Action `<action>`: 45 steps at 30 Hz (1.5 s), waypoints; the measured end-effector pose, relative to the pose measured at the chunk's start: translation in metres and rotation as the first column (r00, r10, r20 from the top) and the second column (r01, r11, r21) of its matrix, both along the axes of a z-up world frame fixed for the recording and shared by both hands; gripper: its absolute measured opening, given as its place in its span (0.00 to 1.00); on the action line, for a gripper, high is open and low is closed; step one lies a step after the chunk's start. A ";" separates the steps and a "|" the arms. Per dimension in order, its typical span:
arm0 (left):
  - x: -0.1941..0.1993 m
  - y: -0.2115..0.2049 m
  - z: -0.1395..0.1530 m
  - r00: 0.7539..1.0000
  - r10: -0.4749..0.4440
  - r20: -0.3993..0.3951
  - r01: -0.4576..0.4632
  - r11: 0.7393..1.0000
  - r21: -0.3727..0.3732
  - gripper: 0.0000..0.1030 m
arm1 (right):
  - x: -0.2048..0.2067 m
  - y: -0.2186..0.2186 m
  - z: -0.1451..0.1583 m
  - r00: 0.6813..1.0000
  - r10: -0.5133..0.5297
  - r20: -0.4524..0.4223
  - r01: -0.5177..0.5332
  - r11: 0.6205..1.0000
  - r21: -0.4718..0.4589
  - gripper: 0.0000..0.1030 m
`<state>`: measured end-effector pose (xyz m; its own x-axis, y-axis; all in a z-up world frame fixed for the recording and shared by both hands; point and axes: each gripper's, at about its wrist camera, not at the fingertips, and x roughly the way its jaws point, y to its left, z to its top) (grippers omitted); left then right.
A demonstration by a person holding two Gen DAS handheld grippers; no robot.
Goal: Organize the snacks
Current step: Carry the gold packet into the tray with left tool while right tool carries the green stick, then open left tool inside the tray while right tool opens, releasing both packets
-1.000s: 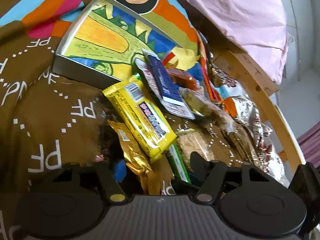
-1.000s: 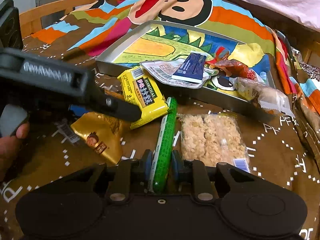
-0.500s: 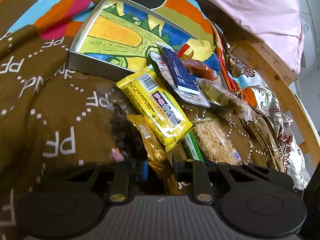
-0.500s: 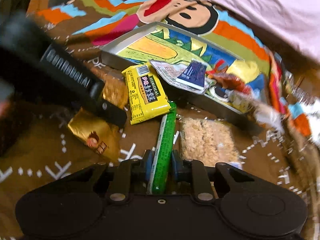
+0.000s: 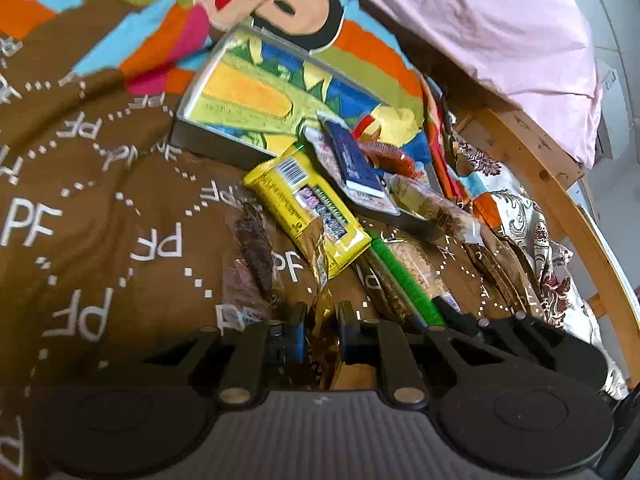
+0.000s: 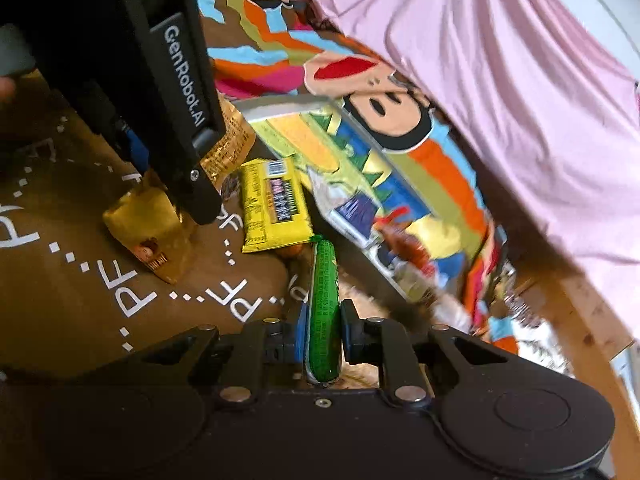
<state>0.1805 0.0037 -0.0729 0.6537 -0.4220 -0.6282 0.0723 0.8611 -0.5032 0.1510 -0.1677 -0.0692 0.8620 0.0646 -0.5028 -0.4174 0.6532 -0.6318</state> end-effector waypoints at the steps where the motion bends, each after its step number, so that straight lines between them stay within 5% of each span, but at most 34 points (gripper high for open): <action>1: -0.004 0.000 0.002 1.000 0.001 0.019 -0.002 1.000 0.014 0.16 | -0.001 0.000 0.000 1.000 0.006 0.018 -0.005 1.000 -0.011 0.18; 14: -0.020 -0.002 0.029 0.985 0.049 0.164 -0.058 0.997 0.047 0.16 | -0.001 0.001 0.007 0.987 0.022 0.160 -0.021 1.000 -0.009 0.18; 27: 0.063 -0.003 0.064 0.971 0.112 0.209 -0.120 0.992 0.029 0.16 | 0.076 -0.009 0.014 0.970 -0.065 0.235 0.040 0.993 0.113 0.18; 35: 0.133 -0.013 0.065 0.978 0.133 0.161 -0.144 0.988 0.060 0.16 | 0.129 -0.004 0.007 0.973 -0.090 0.215 0.053 0.983 0.175 0.18; 45: 0.198 -0.046 0.050 0.997 0.063 0.054 -0.074 0.967 0.244 0.16 | 0.174 -0.009 -0.009 0.979 -0.134 0.154 0.096 0.968 0.232 0.18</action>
<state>0.3786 -0.0422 -0.0232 0.7060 -0.2120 -0.6758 0.0271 0.9615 -0.2733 0.3254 -0.1765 -0.0779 0.9406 0.0536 -0.3353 -0.2322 0.8221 -0.5198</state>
